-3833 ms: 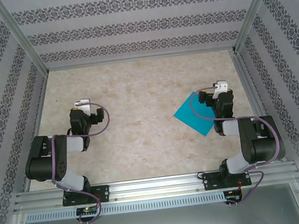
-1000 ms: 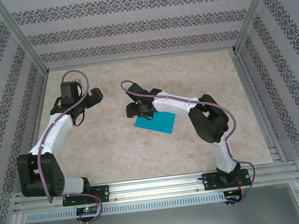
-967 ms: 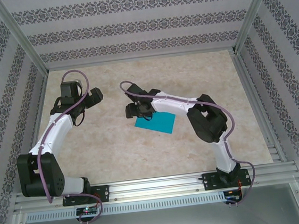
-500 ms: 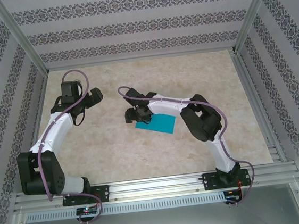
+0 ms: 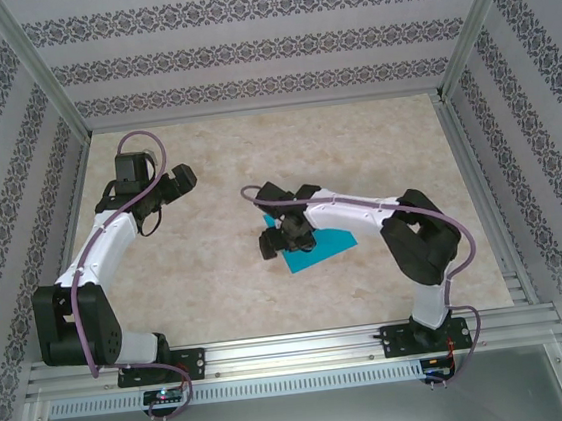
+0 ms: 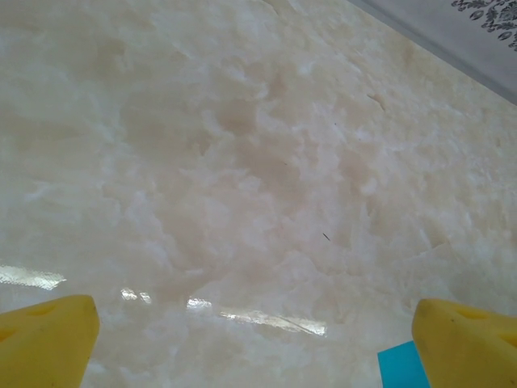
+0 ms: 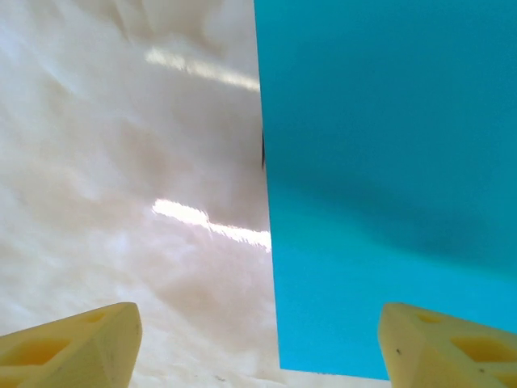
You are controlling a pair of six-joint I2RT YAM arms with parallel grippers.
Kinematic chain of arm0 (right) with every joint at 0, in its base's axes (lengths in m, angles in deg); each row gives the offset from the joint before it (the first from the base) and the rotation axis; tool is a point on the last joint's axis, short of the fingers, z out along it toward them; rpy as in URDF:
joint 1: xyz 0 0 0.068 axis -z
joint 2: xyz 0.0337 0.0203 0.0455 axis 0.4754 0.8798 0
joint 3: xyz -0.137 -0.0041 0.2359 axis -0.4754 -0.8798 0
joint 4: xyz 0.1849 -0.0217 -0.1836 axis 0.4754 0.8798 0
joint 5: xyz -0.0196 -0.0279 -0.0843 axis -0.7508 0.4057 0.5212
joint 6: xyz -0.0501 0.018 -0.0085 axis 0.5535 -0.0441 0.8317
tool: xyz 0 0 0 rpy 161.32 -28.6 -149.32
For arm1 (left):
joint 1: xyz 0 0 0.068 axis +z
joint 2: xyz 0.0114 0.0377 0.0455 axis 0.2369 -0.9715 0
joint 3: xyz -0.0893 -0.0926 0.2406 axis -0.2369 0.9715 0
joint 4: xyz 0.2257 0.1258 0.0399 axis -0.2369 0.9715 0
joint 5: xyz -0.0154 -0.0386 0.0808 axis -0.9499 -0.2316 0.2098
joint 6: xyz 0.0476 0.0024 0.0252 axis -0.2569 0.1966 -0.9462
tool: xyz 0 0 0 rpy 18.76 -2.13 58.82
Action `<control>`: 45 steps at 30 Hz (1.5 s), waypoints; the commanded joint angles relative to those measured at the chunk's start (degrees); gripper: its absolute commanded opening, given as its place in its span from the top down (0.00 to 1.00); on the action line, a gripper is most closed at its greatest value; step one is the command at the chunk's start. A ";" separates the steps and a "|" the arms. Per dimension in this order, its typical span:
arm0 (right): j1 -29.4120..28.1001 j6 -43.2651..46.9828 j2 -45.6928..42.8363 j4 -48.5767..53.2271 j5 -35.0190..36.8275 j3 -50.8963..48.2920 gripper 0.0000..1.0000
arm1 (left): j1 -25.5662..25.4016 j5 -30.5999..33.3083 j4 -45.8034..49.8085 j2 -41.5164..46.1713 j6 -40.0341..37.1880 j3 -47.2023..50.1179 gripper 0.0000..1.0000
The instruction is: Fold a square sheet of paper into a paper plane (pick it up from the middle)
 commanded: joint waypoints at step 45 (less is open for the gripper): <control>10.55 11.69 17.44 7.20 6.93 3.97 0.18 | -0.64 -4.31 -0.44 -3.36 1.92 0.10 0.00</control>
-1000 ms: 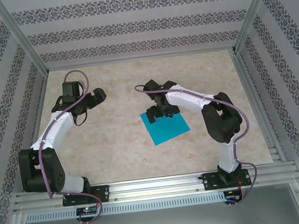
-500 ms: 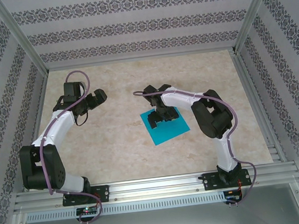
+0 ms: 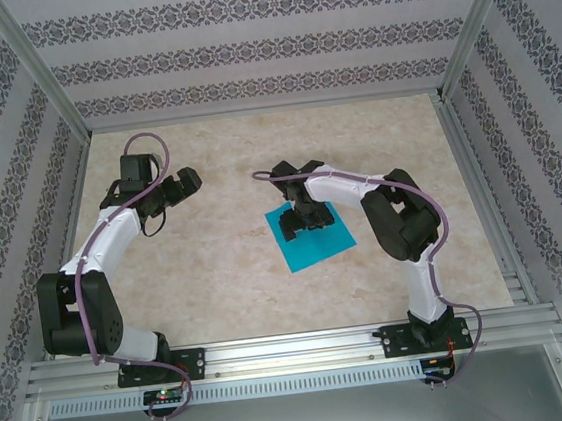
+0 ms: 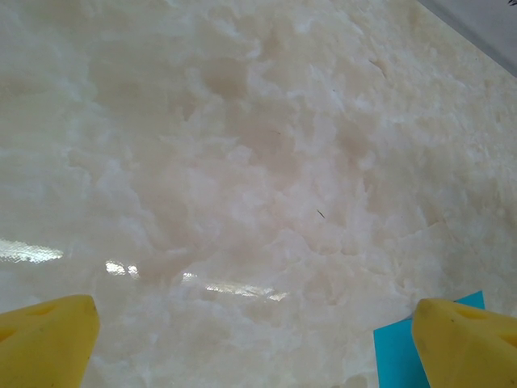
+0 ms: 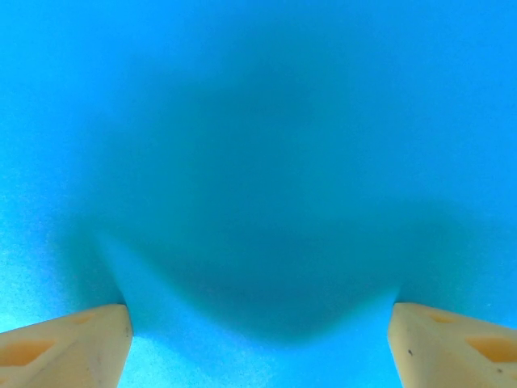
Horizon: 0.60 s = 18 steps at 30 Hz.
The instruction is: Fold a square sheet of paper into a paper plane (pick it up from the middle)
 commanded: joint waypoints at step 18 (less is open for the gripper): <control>0.33 -12.94 -11.60 -22.52 -24.03 -7.71 0.71 | -1.29 -5.51 -4.16 -0.54 3.25 3.41 0.00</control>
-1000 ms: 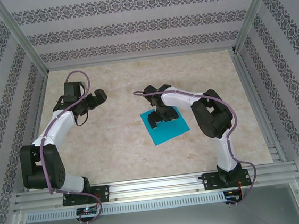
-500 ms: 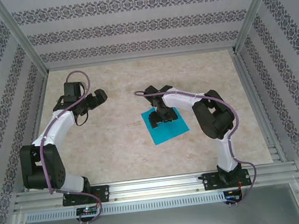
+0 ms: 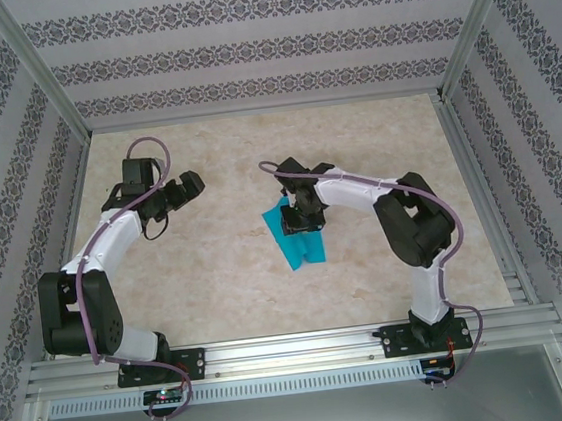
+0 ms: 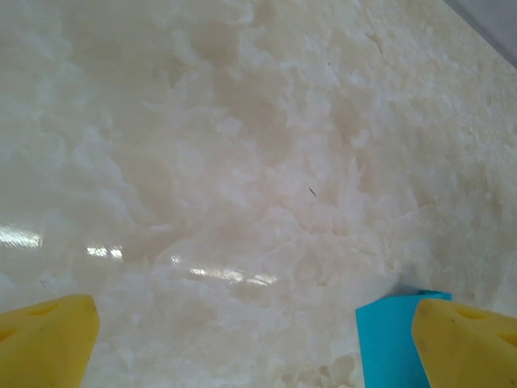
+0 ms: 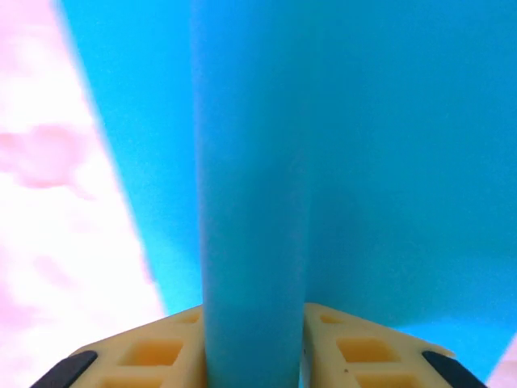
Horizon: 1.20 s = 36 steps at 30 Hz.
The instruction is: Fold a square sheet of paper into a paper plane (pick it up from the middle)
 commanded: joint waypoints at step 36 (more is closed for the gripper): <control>8.96 -2.47 -6.31 -9.25 7.27 -10.27 0.39 | -13.26 -7.79 -12.64 -7.13 7.03 1.50 0.05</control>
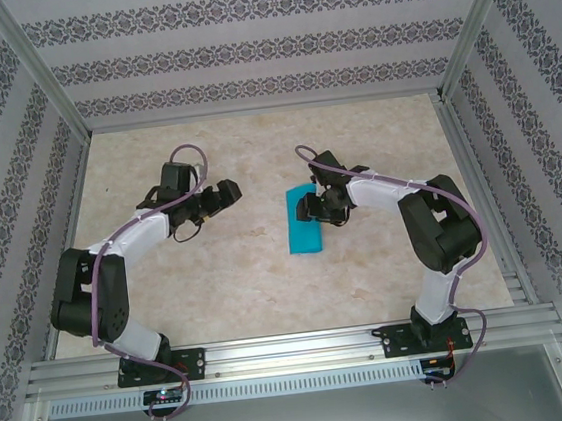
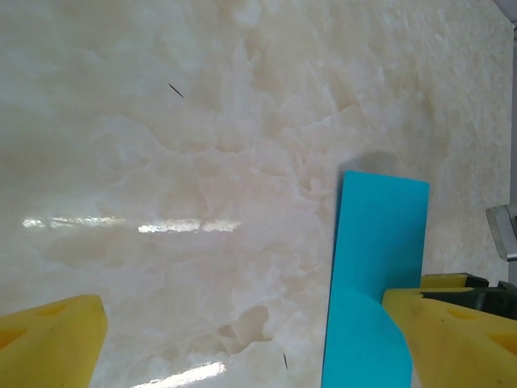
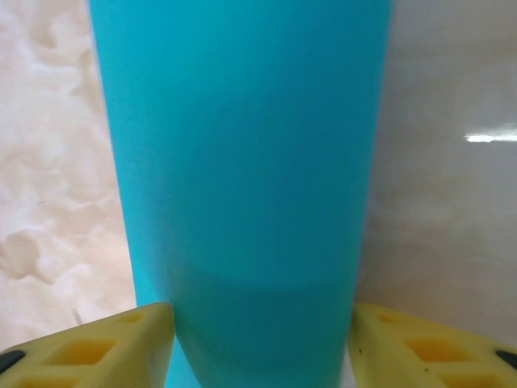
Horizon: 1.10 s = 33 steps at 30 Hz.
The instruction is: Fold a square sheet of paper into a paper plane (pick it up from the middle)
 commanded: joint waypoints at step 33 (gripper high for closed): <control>0.99 -2.37 6.25 8.91 6.55 2.58 0.40 | -14.20 -5.94 -13.47 -18.68 3.97 -11.05 0.39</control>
